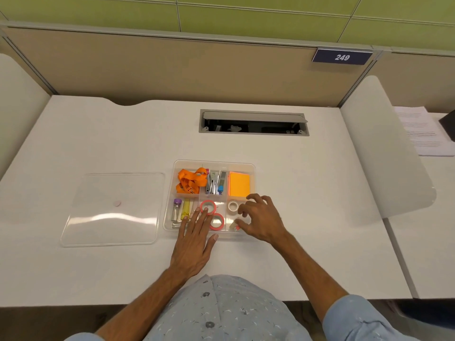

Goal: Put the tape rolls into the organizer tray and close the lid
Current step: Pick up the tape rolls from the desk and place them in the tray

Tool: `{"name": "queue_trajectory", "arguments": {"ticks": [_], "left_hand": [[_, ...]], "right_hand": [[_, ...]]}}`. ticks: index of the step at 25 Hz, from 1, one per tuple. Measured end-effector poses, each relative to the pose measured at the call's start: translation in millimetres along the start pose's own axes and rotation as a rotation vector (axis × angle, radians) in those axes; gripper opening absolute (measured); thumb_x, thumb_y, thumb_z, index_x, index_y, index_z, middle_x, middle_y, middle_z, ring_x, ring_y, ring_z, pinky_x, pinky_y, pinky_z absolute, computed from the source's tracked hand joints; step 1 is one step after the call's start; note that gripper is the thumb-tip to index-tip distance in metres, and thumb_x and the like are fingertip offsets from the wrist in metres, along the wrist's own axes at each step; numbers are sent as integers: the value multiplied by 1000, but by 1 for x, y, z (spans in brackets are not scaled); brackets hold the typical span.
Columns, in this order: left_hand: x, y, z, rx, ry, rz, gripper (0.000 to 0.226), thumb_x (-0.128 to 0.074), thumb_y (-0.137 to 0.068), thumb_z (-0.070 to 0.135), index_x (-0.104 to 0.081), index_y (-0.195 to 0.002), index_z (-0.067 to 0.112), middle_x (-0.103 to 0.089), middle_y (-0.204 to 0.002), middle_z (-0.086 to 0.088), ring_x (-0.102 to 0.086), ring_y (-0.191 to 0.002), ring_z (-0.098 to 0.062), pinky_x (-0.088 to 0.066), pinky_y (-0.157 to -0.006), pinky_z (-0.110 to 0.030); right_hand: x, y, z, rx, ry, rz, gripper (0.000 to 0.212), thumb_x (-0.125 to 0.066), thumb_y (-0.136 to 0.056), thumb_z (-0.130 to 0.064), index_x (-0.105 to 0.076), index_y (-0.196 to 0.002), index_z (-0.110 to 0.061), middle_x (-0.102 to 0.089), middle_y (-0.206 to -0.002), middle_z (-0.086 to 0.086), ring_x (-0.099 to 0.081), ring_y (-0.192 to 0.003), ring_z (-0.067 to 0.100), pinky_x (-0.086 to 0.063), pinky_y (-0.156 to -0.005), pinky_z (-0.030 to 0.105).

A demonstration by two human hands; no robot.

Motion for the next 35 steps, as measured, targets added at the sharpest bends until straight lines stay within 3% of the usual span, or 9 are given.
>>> {"name": "queue_trajectory", "arguments": {"ticks": [7,14,18,23,31,35], "left_hand": [[0,-1,0,1,-11,-10,71,-27,-112,64,-20,-172,26,-29,-177,-6,-24,-164,-30,-23,-129,-64],[3,-1,1,8,-21,-25,71,-26,-112,64,-25,-170,24,-33,-176,-7,-27,-163,-31,-26,-128,-66],[2,-2,2,19,-10,-30,71,-27,-112,64,-28,-170,23,-33,-176,-7,-26,-163,-31,-24,-129,-64],[4,-2,3,22,-16,-26,70,-27,-112,62,-27,-170,22,-33,-176,-7,-26,-164,-31,-23,-129,-63],[2,-2,1,14,-25,-44,71,-28,-112,62,-30,-169,22,-33,-176,-8,-27,-163,-32,-24,-129,-64],[2,-1,2,1,-21,-26,71,-28,-111,64,-22,-171,26,-32,-176,-7,-26,-164,-31,-11,-134,-57]], "right_hand": [[-5,-11,-9,41,33,-68,10,-71,-90,-30,-75,-98,-26,-75,-107,-4,-53,-127,22,-39,-107,51],[-8,-31,-18,22,96,-104,19,-67,-99,-34,-77,-109,-21,-76,-118,1,-51,-127,25,-39,-109,52],[-16,-23,-14,100,173,-146,27,-85,-84,-30,-79,-109,-23,-74,-128,1,-50,-139,29,-33,-118,61],[-18,-15,-8,53,184,-116,37,-94,-73,-27,-80,-107,-21,-76,-123,3,-54,-136,30,-35,-116,61],[-21,-13,-7,53,221,-96,31,-89,-78,-30,-82,-107,-20,-77,-124,4,-52,-140,28,-30,-119,62],[-17,-8,-3,17,233,-23,29,-72,-88,-42,-81,-107,-24,-78,-122,0,-50,-142,25,-28,-120,59]]}}
Point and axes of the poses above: each hand's wrist, its own y-axis away from the middle knuckle, its own x-axis out of the back of the hand, z = x × y, the point moved 2 cm from there along -y, towards the middle knuckle
